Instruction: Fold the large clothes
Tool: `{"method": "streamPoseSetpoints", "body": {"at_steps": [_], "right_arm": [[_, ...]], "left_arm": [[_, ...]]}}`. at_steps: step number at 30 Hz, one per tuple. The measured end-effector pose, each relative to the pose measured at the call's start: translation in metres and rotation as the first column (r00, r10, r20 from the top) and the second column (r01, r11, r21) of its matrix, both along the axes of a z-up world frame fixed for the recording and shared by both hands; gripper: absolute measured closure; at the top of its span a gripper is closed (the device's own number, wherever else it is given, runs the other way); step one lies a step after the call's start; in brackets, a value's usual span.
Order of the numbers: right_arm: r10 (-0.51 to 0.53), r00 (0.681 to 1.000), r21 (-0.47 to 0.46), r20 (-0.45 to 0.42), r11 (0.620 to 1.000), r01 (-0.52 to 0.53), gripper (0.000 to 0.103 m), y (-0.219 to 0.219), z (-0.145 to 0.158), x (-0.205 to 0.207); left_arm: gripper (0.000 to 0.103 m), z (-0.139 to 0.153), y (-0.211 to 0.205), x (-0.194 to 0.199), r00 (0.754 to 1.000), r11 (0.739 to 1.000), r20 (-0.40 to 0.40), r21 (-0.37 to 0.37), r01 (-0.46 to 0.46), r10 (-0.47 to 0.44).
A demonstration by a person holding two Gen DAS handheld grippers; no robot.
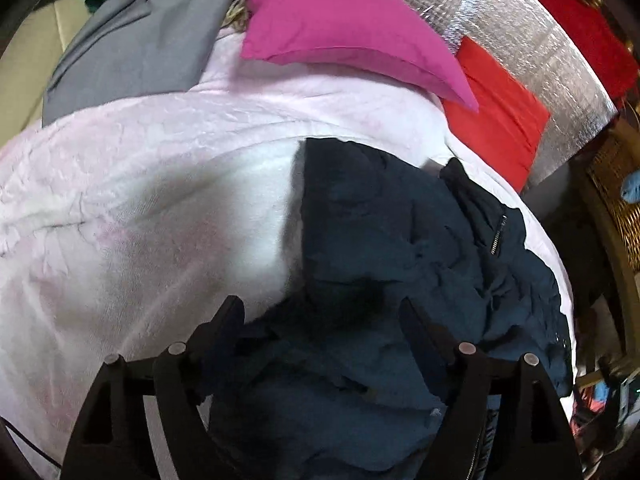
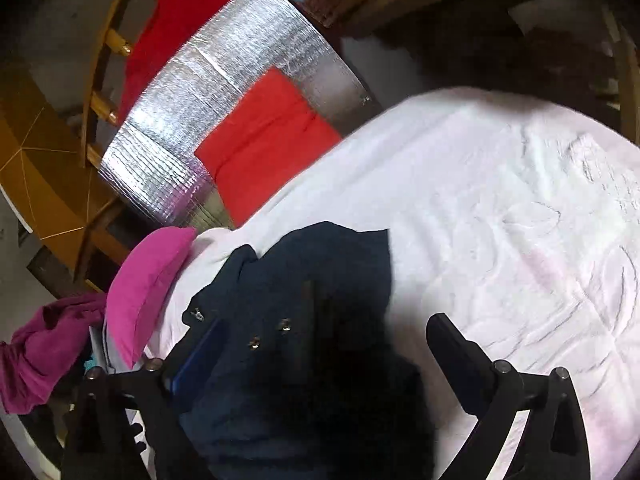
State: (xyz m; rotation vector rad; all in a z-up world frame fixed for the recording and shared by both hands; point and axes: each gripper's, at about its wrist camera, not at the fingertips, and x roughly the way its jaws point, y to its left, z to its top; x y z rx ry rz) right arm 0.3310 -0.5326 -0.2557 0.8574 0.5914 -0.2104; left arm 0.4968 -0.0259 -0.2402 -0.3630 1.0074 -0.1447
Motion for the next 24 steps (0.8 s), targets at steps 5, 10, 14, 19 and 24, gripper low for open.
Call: {"method": "streamPoseSetpoints", "body": {"at_steps": [5,10,14,19,24], "right_arm": [[0.091,0.994,0.184,-0.067,0.980,-0.078,0.009,-0.014,-0.050,0.021],[0.182,0.981,0.185,-0.074,0.969,-0.166,0.029,0.005,-0.062,0.039],[0.227,0.970,0.164,-0.089,0.964,-0.211,0.054,0.018,-0.063,0.053],[0.226,0.970,0.126,-0.084,0.969,-0.215,0.066,0.023,-0.054,0.059],[0.204,0.979,0.033,0.000,0.979,-0.204,0.072,0.031,-0.020,0.051]], "left_arm": [[0.023,-0.019,0.010,0.014,0.999,0.993,-0.039,-0.113,0.026,-0.030],[0.024,-0.029,0.008,0.020,0.998,0.982,-0.036,-0.181,0.047,-0.055],[0.047,-0.029,0.005,0.022,0.999,0.981,-0.011,-0.188,0.044,-0.047],[0.075,-0.021,-0.006,0.024,0.998,0.983,0.034,-0.170,0.065,-0.060],[0.085,0.018,-0.016,0.014,0.986,0.994,0.154,-0.084,0.073,-0.060]]}}
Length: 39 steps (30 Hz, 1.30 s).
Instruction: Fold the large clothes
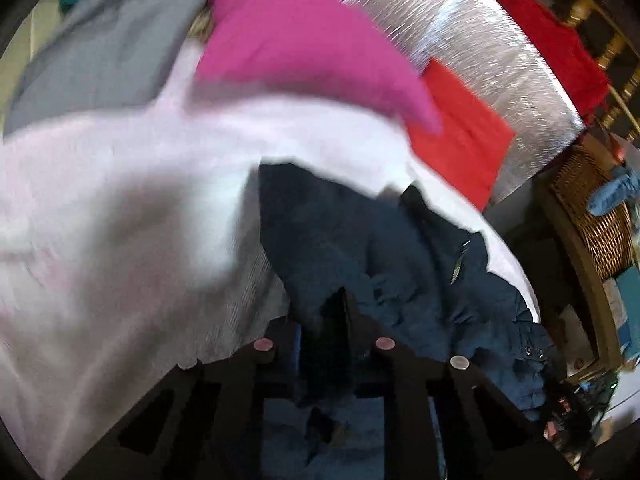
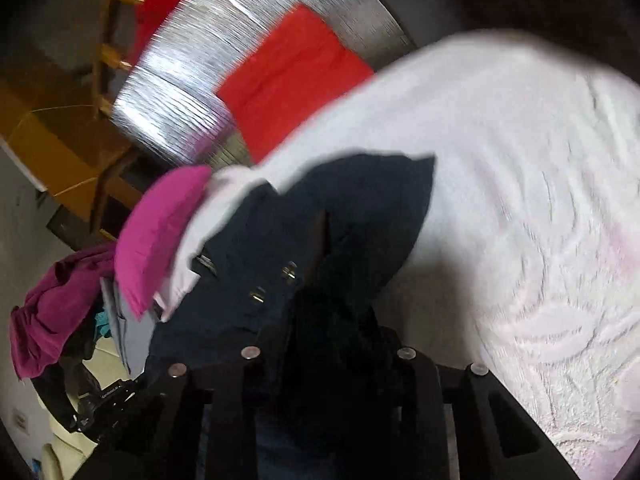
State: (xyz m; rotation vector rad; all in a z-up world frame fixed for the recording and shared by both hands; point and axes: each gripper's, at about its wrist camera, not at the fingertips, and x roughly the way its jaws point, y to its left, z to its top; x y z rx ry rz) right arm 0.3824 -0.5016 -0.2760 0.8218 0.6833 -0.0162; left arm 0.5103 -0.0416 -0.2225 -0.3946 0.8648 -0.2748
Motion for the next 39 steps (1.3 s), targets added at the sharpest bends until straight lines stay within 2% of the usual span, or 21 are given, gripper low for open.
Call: {"method": "streamPoseSetpoints", "body": {"at_steps": [2,3,4,6,7,8,10,12,16,19,22,25,29,30,31,33,36,39], "right_arm": [[-0.020,0.999,-0.017,0.032,1.000,0.020,0.072,0.000,0.010,-0.005],[-0.026,1.000,-0.013,0.018,1.000,0.026,0.072,0.000,0.007,-0.005],[-0.030,1.000,-0.011,-0.003,1.000,0.030,0.072,0.000,0.004,-0.002],[-0.036,0.996,-0.003,-0.084,0.999,0.036,0.065,-0.001,-0.014,0.005],[-0.029,0.993,0.013,-0.110,0.999,0.030,0.064,-0.001,-0.020,0.007],[-0.025,0.992,0.041,-0.122,0.999,0.030,0.061,-0.004,-0.024,0.006],[-0.033,0.992,0.085,-0.124,0.995,0.044,0.051,-0.009,-0.021,0.002],[-0.025,0.994,0.096,-0.107,0.995,0.035,0.037,-0.011,-0.015,-0.004],[-0.010,0.994,0.053,-0.112,0.998,0.016,0.037,-0.011,-0.006,-0.020],[-0.016,0.993,0.068,-0.114,0.997,0.024,0.037,-0.017,-0.008,-0.034],[-0.044,0.994,0.143,-0.097,0.988,0.058,0.037,-0.030,-0.014,-0.045],[-0.056,0.995,0.180,-0.086,0.981,0.071,0.037,-0.030,-0.019,-0.044],[-0.044,0.991,0.197,-0.128,0.978,0.069,0.037,-0.026,-0.034,-0.034],[-0.040,0.991,0.204,-0.130,0.977,0.066,0.040,-0.024,-0.037,-0.032],[-0.026,0.991,0.213,-0.129,0.976,0.054,0.043,-0.022,-0.040,-0.028],[0.000,0.992,0.205,-0.129,0.978,0.027,0.052,-0.017,-0.042,-0.022],[0.022,0.991,0.146,-0.134,0.989,-0.002,0.063,-0.008,-0.039,-0.015],[0.026,0.990,0.094,-0.135,0.995,-0.013,0.063,-0.003,-0.036,-0.012]], "left_arm": [[0.085,0.002,-0.004,0.000,1.000,0.999,-0.003,0.034,0.003,-0.003],[0.084,-0.003,-0.005,0.002,0.999,0.999,-0.032,0.052,0.002,0.000],[0.080,-0.009,-0.005,0.005,0.998,0.998,-0.064,0.066,-0.002,0.006],[0.075,-0.023,-0.002,0.008,0.990,0.995,-0.141,0.104,-0.007,0.022],[0.070,-0.025,0.000,0.008,0.987,0.994,-0.156,0.105,-0.008,0.024],[0.067,-0.022,0.001,0.006,0.986,0.994,-0.161,0.106,-0.012,0.029],[0.046,-0.017,0.005,0.002,0.986,0.995,-0.163,0.099,-0.014,0.030],[0.042,-0.008,0.010,-0.006,0.989,0.996,-0.145,0.083,-0.021,0.033],[0.032,-0.004,0.019,-0.021,0.990,0.995,-0.138,0.096,0.005,0.008],[0.032,-0.009,0.028,-0.023,0.986,0.996,-0.166,0.086,-0.002,0.016],[0.032,-0.014,0.039,-0.025,0.981,1.000,-0.192,0.019,-0.005,0.009],[0.032,-0.019,0.044,-0.024,0.982,0.999,-0.187,-0.036,0.007,-0.014],[0.034,-0.030,0.043,-0.017,0.980,0.996,-0.196,-0.089,0.021,-0.039],[0.034,-0.031,0.042,-0.016,0.979,0.995,-0.199,-0.093,0.025,-0.044],[0.036,-0.033,0.039,-0.014,0.979,0.995,-0.198,-0.091,0.027,-0.045],[0.047,-0.035,0.036,-0.011,0.979,0.995,-0.196,-0.089,0.033,-0.050],[0.059,-0.036,0.037,-0.009,0.983,0.996,-0.178,-0.093,0.018,-0.035],[0.062,-0.037,0.036,-0.007,0.984,0.995,-0.175,-0.096,0.010,-0.026]]}}
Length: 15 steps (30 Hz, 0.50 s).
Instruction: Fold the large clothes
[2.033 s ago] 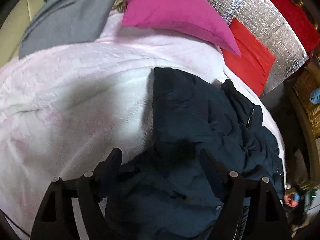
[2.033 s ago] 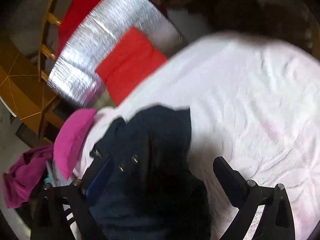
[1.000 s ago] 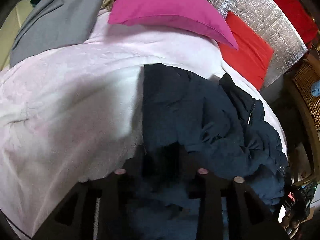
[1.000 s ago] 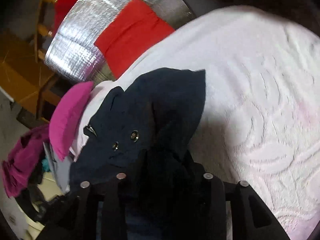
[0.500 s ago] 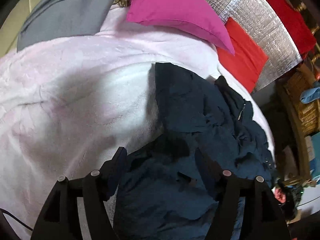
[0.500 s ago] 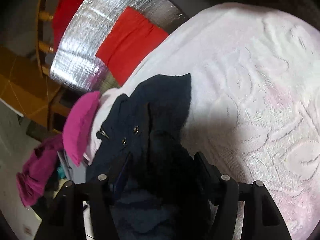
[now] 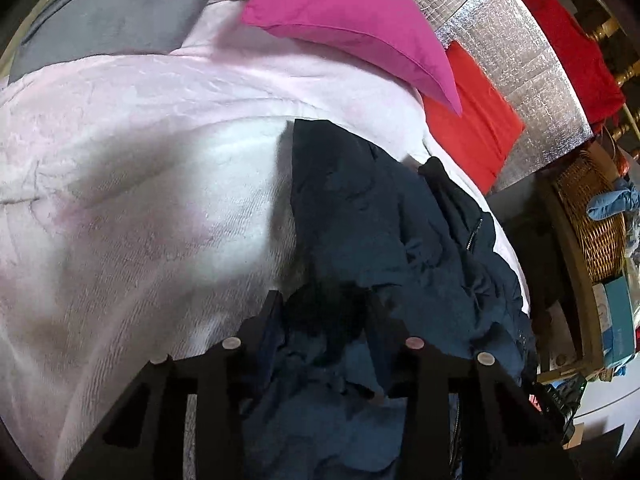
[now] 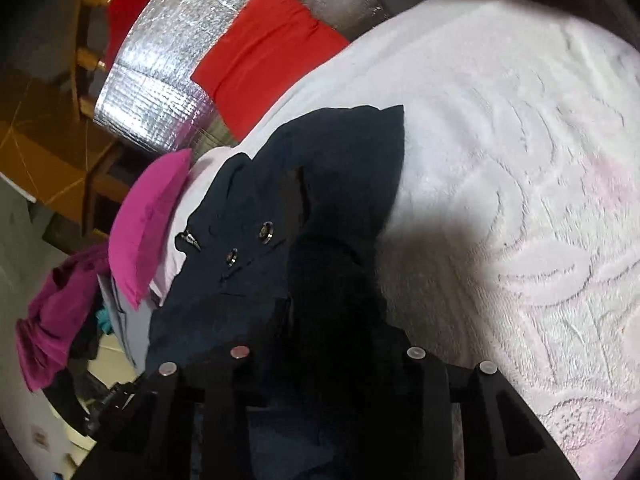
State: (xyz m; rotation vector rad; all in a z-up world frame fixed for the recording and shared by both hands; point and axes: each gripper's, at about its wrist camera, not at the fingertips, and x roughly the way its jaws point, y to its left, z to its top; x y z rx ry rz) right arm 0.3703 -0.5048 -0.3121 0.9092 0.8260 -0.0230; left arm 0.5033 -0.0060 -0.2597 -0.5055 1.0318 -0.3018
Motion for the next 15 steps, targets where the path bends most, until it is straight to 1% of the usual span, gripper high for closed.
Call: {"method": "streamPoseSetpoints", "body": {"at_steps": [2,4,5,8,11,12,14,15], "right_arm": [[0.005,1.000,-0.012,-0.014,1.000,-0.005,0.061,0.001,-0.002,0.002],[-0.003,1.000,0.010,-0.017,1.000,0.004,0.058,-0.002,-0.005,0.002],[-0.010,1.000,0.025,-0.019,1.000,0.011,0.055,-0.003,-0.006,0.002],[-0.015,1.000,0.046,-0.015,0.999,0.016,0.052,-0.005,-0.006,0.001],[-0.017,1.000,0.033,-0.011,0.999,0.018,0.051,-0.002,-0.004,0.001],[-0.016,1.000,0.027,-0.007,1.000,0.016,0.051,0.000,-0.003,0.001],[-0.016,1.000,-0.007,-0.009,1.000,0.016,0.055,0.004,0.000,0.001],[-0.015,1.000,-0.029,-0.011,0.999,0.015,0.057,0.006,0.001,0.001]], "left_arm": [[0.057,-0.001,-0.006,0.002,1.000,0.999,-0.008,0.038,0.011,-0.010],[0.037,-0.003,-0.009,0.004,0.999,0.999,-0.041,0.028,0.025,-0.023],[0.036,-0.003,-0.008,0.005,0.998,1.000,-0.055,0.015,0.025,-0.024],[0.034,-0.003,-0.007,0.005,0.998,1.000,-0.059,-0.011,0.022,-0.023],[0.034,-0.002,-0.006,0.004,0.999,0.999,-0.043,-0.054,0.005,-0.008],[0.034,-0.001,-0.007,0.004,0.999,0.998,-0.032,-0.056,0.004,-0.005],[0.035,-0.001,-0.010,0.004,1.000,0.999,-0.013,-0.039,0.003,-0.004],[0.042,-0.002,-0.014,0.004,1.000,1.000,0.000,-0.020,0.001,-0.001]]}}
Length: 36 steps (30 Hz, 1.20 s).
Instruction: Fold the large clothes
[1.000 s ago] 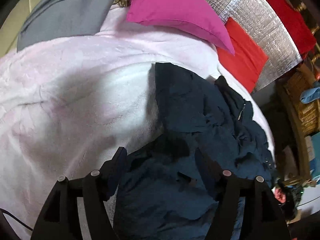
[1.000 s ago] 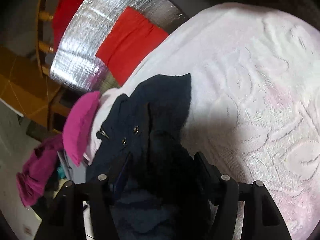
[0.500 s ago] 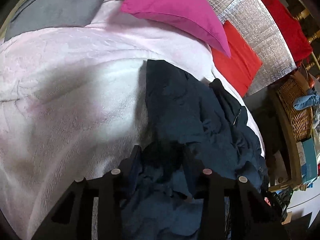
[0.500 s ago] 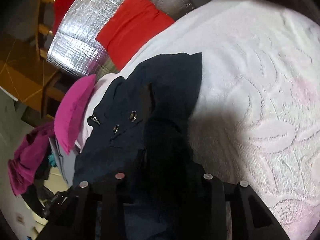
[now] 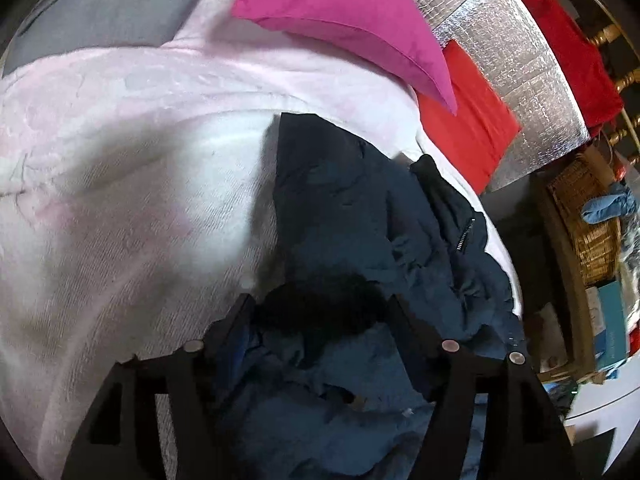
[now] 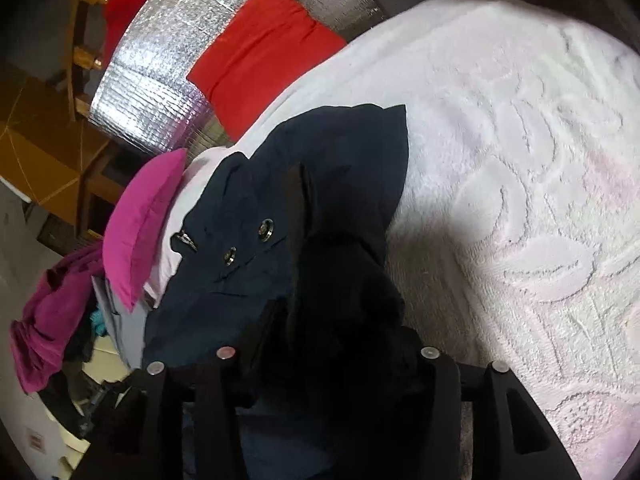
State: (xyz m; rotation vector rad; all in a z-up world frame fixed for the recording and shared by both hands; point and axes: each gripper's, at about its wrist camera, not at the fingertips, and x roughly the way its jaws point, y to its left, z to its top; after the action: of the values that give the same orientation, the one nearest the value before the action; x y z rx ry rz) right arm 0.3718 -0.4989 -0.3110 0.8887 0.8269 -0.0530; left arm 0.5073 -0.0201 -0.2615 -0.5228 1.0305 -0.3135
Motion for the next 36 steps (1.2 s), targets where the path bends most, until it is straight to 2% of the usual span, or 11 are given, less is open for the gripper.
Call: {"method": "streamPoseSetpoints", "body": {"at_steps": [3,10,15,18,21,24,25,26,31,33,36], "right_arm": [[0.003,1.000,-0.033,0.009,0.999,-0.003,0.067,0.003,0.004,0.000],[-0.007,0.999,-0.098,0.038,0.995,0.011,0.073,0.008,0.016,0.000],[-0.043,0.990,-0.127,0.135,0.990,0.060,0.074,0.006,0.041,-0.007],[-0.052,0.986,-0.137,0.156,0.988,0.074,0.074,0.008,0.046,-0.009],[-0.042,0.997,-0.120,0.071,0.991,0.051,0.073,0.005,0.027,-0.002],[-0.028,0.999,-0.048,0.018,0.998,0.029,0.066,-0.002,0.014,-0.002],[-0.032,0.999,-0.024,0.010,0.999,0.032,0.063,-0.006,0.014,-0.004],[-0.032,0.999,0.006,0.007,0.999,0.032,0.060,-0.010,0.015,-0.008],[-0.072,0.997,0.046,0.038,0.996,0.070,0.052,-0.022,0.022,-0.022],[-0.101,0.993,0.066,0.055,0.993,0.097,0.042,-0.025,0.022,-0.025],[-0.133,0.989,0.073,0.065,0.989,0.128,0.041,-0.027,0.022,-0.026]], "left_arm": [[0.070,-0.003,-0.008,0.000,0.999,1.000,0.029,0.006,0.016,-0.017],[0.089,0.007,-0.013,0.003,0.997,0.999,0.070,0.050,-0.022,0.019],[0.091,0.032,-0.027,0.003,0.986,0.994,0.164,0.106,-0.029,0.011],[0.091,0.027,-0.025,0.007,0.991,0.992,0.130,0.121,-0.035,0.019],[0.088,0.009,-0.023,0.013,0.999,0.991,0.037,0.130,-0.015,0.010],[0.077,0.010,-0.020,0.011,1.000,0.989,0.012,0.145,-0.003,0.001],[0.066,0.011,-0.018,0.010,1.000,0.990,0.001,0.139,-0.003,0.003],[0.063,0.013,-0.014,0.008,1.000,0.992,-0.008,0.122,-0.004,0.005],[0.049,0.026,0.001,-0.003,1.000,0.993,-0.006,0.120,-0.007,0.007],[0.047,0.029,0.007,-0.010,1.000,0.988,0.002,0.156,-0.006,0.006],[0.046,0.030,0.018,-0.019,1.000,0.979,0.002,0.206,-0.007,0.007]]}}
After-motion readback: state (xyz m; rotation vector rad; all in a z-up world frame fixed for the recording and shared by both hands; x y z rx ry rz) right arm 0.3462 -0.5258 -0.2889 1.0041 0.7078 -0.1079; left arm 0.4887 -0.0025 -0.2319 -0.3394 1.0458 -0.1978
